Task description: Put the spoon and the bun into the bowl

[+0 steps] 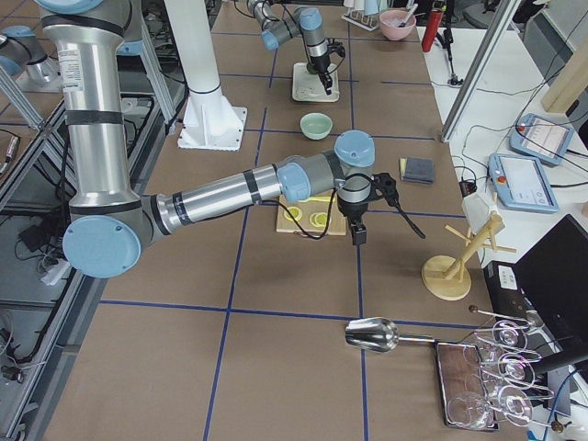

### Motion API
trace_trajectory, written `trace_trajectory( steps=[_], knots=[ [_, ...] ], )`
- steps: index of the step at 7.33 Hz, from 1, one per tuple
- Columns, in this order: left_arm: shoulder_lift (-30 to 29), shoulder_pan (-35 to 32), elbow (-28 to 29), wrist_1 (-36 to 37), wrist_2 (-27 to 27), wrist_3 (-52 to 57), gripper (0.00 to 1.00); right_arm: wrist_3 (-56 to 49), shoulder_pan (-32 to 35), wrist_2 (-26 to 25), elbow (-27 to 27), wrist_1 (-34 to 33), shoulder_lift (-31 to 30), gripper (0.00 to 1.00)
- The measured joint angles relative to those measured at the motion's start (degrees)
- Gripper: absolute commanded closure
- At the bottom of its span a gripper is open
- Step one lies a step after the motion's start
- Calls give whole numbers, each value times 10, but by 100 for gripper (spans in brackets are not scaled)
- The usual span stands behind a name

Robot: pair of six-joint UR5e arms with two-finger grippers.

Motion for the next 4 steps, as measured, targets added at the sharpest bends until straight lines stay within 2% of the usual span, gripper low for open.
trace_trajectory(
  steps=[1, 2, 3, 4],
  knots=[
    [-50, 11, 46, 12, 11, -52, 99, 0, 0, 1, 0, 0, 0, 0],
    [-82, 30, 86, 15, 31, -88, 53, 0, 0, 4, 0, 0, -1, 0],
    [-96, 43, 105, 15, 45, -103, 1, 0, 0, 6, 0, 0, -1, 0],
    [-98, 49, 108, 15, 51, -95, 0, 0, 0, 6, 0, 0, -1, 0]
  ],
)
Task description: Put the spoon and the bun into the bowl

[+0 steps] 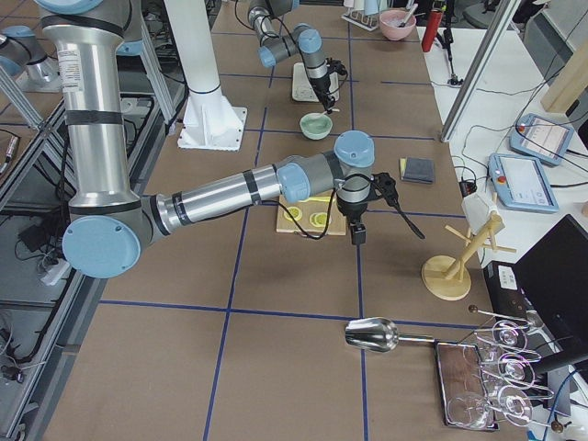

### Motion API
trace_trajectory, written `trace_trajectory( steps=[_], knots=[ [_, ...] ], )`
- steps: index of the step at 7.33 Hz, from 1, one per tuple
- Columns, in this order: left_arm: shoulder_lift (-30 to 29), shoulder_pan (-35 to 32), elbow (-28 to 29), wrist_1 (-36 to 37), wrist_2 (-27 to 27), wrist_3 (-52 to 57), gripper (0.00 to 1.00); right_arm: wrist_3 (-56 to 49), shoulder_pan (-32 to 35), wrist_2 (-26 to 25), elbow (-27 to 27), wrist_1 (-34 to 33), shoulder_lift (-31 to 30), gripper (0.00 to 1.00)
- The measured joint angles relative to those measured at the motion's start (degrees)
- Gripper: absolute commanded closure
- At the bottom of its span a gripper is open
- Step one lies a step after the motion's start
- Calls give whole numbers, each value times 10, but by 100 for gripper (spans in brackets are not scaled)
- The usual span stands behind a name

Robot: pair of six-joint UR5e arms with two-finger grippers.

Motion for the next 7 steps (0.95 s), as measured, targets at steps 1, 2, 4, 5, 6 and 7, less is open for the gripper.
trace_trajectory(
  steps=[1, 2, 4, 5, 6, 7],
  knots=[
    [8, 2, -14, 0, 1, 25, 0, 0, 0, 0, 0, 0, 0, 0],
    [29, 2, -48, 1, 1, 65, 0, 0, 0, 1, 0, 0, 0, 0],
    [98, -16, -151, 3, -12, 221, 0, 0, 0, 4, 9, 1, 1, 0],
    [127, -52, -185, 3, -51, 317, 0, -1, -1, 9, 23, 1, 2, 0],
    [161, -106, -211, 2, -111, 425, 0, -1, -8, 16, 41, 3, 4, 0],
    [204, -179, -230, 1, -175, 552, 0, -1, -27, 19, 63, 3, 10, 0]
  ],
)
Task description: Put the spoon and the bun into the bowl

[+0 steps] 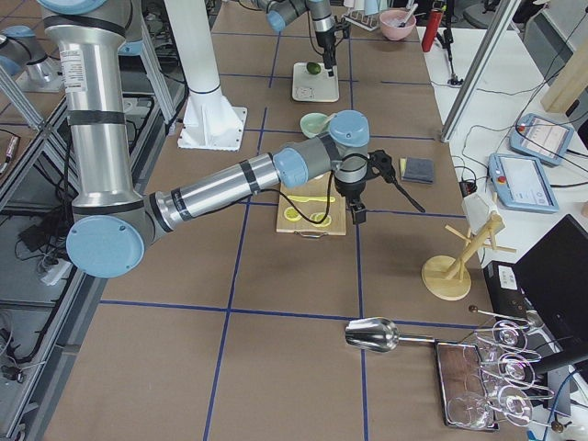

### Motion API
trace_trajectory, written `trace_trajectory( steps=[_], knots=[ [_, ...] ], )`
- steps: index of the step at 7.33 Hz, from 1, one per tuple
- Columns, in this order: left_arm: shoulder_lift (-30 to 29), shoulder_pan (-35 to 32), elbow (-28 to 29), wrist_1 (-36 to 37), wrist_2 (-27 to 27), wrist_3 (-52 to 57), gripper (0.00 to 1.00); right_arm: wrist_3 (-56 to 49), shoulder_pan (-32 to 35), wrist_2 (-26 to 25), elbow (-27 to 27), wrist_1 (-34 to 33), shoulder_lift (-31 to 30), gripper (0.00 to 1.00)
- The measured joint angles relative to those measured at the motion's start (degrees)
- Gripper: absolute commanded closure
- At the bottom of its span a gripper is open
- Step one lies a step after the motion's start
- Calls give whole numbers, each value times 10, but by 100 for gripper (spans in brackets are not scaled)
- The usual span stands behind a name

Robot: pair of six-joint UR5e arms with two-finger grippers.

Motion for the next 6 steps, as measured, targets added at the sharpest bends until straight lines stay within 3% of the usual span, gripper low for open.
trace_trajectory(
  steps=[2, 5, 6],
  knots=[
    [87, -159, 0, 0, -93, 261, 0, 49, -65, -8, 24, 2, 35, 0],
    [189, -396, 92, -1, -184, 616, 0, 276, -214, -100, 39, 11, 114, 0],
    [229, -451, 118, 1, -206, 670, 0, 327, -255, -134, 47, 11, 123, 0]
  ],
)
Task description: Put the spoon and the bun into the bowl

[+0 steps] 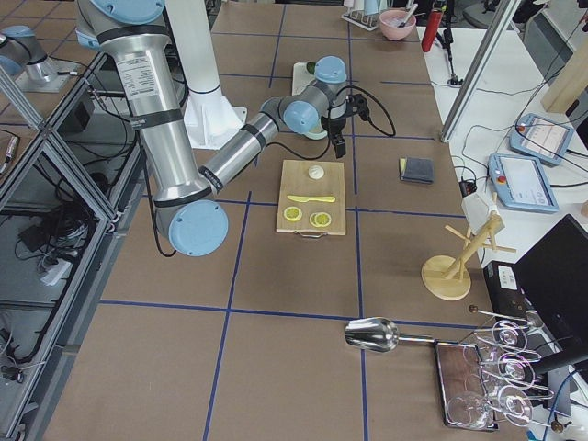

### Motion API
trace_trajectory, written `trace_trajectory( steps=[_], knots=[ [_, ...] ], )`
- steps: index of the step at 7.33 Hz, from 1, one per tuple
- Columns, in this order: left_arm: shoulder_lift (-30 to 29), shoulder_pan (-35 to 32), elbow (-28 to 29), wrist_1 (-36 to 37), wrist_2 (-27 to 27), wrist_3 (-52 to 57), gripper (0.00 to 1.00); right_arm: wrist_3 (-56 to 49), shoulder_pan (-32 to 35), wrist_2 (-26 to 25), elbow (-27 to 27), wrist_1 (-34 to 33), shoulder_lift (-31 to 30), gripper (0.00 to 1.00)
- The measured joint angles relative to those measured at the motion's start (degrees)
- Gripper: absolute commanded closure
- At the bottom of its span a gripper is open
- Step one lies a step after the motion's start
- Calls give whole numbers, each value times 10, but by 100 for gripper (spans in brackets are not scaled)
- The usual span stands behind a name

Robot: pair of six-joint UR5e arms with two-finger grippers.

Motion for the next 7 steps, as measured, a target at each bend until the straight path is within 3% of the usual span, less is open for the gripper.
trace_trajectory(
  steps=[3, 5, 7],
  knots=[
    [102, -51, 35, 4, -16, 20, 0, 61, -70, -52, 5, 7, -13, 0],
    [118, -57, 33, 10, -18, 9, 0, 102, -113, -104, -17, 54, -35, 10],
    [124, -58, 38, 11, -18, 7, 0, 123, -153, -152, -57, 92, -36, 12]
  ],
)
